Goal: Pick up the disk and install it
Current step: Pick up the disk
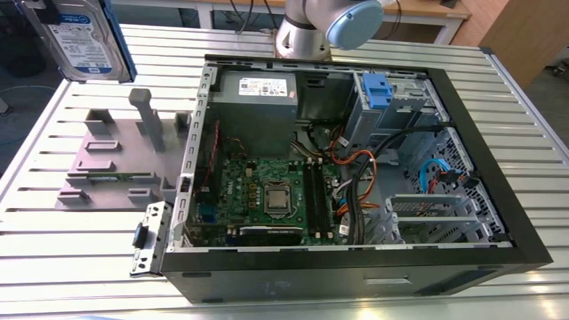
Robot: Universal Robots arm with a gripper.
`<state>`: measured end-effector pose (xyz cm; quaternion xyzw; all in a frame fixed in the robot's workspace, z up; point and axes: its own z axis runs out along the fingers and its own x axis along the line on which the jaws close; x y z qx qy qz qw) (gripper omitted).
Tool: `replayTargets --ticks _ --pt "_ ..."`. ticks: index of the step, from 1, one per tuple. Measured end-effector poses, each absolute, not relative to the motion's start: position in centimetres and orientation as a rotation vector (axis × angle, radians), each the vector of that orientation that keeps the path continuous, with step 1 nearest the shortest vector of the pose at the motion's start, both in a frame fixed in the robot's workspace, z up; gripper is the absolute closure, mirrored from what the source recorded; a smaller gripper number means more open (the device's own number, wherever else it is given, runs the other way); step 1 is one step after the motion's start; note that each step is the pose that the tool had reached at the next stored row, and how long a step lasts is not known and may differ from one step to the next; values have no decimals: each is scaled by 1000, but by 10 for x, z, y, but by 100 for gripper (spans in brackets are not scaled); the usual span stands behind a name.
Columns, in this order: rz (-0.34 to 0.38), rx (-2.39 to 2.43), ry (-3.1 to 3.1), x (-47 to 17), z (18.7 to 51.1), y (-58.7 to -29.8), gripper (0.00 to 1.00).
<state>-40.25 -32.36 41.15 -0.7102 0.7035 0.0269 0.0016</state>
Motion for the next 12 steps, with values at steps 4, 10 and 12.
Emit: replayTargets --ticks 4,10,12 --pt "84 -2229 2208 -402 413 -324 63" --pt "84 -2229 2208 -402 415 -324 63" --pt "84 -2229 2208 -402 416 -324 63"
